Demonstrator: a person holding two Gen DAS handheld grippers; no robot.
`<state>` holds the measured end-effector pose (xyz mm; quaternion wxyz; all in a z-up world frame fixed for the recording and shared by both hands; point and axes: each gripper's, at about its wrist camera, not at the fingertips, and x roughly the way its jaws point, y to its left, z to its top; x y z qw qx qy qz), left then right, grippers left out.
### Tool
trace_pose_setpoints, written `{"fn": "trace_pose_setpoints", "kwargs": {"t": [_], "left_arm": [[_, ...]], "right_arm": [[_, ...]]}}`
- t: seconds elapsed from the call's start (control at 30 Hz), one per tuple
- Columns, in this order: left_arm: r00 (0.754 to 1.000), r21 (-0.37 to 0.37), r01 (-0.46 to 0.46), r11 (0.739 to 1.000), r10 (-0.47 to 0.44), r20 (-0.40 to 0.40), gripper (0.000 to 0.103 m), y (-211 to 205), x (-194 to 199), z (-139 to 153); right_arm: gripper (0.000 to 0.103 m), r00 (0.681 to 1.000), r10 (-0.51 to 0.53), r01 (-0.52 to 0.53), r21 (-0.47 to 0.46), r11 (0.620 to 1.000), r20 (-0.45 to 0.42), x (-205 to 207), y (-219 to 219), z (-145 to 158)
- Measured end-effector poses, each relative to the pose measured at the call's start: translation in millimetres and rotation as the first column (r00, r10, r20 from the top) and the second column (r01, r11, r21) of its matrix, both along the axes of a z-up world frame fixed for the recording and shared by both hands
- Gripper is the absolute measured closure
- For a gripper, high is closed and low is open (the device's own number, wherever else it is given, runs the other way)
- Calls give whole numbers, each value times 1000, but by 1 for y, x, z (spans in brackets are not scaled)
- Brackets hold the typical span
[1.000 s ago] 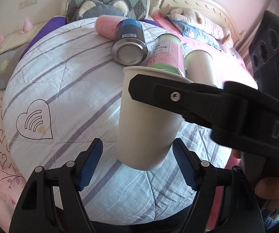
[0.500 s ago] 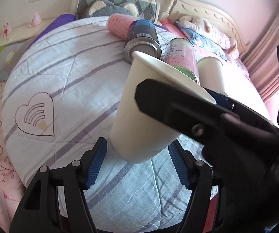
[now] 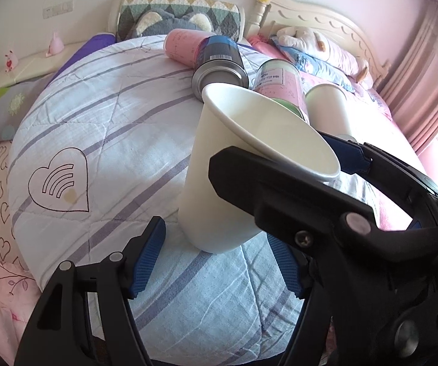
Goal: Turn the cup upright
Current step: 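Rotate the cup rim-up with the right tool while the left tool opens and releases, then lower the upright cup onto the bed cover with the right tool and open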
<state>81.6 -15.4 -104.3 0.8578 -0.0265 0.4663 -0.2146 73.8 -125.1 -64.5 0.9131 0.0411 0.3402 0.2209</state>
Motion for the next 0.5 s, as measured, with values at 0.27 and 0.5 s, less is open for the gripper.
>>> {"fn": "trace_pose_setpoints", "kwargs": {"t": [0.27, 0.5], "left_arm": [[995, 20, 14, 1000, -16, 97, 29, 2, -12, -3], [992, -20, 13, 1000, -10, 126, 25, 11, -12, -7]], "right_arm": [[33, 995, 41, -34, -76, 997, 93, -15, 12, -4], [33, 988, 66, -49, -118, 992, 142, -23, 20, -5]]}}
